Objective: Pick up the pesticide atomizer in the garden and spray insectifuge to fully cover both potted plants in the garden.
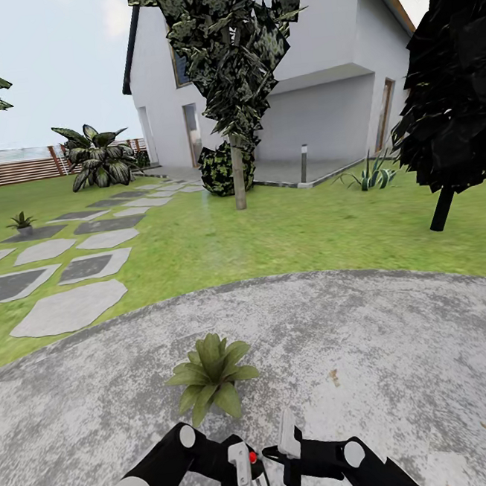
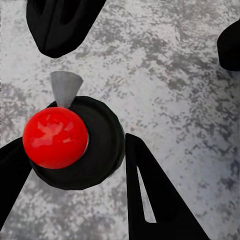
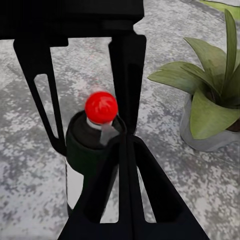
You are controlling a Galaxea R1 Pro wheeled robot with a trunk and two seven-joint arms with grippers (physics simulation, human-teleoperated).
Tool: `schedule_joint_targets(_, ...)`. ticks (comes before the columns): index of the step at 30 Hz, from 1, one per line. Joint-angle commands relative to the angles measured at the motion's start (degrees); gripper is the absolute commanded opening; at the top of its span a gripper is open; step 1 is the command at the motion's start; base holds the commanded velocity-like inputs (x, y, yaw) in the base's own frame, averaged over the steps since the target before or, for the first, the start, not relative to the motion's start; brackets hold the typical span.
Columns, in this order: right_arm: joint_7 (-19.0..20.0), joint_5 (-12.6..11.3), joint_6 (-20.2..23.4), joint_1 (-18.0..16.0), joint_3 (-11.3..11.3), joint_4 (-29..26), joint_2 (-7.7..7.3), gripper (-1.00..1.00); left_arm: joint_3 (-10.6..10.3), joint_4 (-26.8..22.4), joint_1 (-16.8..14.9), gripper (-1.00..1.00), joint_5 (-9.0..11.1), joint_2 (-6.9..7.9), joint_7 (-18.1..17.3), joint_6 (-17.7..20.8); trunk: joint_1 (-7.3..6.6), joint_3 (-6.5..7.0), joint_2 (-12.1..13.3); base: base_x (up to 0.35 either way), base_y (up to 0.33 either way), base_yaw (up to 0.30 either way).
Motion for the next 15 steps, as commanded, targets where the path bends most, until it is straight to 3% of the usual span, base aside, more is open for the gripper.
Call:
schedule_joint_targets(1, -0.03, 0.47, -0.28, -0.04, -0.06, -0.04, 0.01, -1.0, 0.02, -0.08, -0.02, -1.0, -0.38, -0.03, -0.05, -0.33, -0.01, -0.05, -0.02, 0.0, 0.0, 0.0)
schedule_joint_targets(15, -0.03, 0.47, -0.28, -0.02, -0.06, -0.05, 0.01, -1.0, 0.1, -0.1, -0.12, -1.0, -0.09, -0.84, -0.05, -0.41, -0.01, -0.05, -0.02, 0.0, 0.0, 0.0)
